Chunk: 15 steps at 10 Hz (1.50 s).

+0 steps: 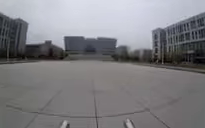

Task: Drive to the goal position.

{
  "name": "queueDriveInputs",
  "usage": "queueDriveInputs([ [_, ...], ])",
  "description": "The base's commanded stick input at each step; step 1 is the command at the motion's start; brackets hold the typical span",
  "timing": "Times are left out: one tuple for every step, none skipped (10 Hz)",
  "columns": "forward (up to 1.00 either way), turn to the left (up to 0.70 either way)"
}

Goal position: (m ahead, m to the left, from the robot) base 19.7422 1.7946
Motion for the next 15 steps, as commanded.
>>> queueDriveInputs([
  [1.00,0.00],
  [1.00,0.00],
  [1.00,0.00],
  [1.00,0.00],
  [1.00,0.00],
  [1.00,0.00],
  [1.00,0.00],
  [1.00,0.00],
  [1.00,0.00],
  [1.00,0.00],
  [1.00,0.00],
  [1.00,0.00],
  [1.00,-0.03],
  [1.00,-0.40],
  [1.00,-0.40],
])
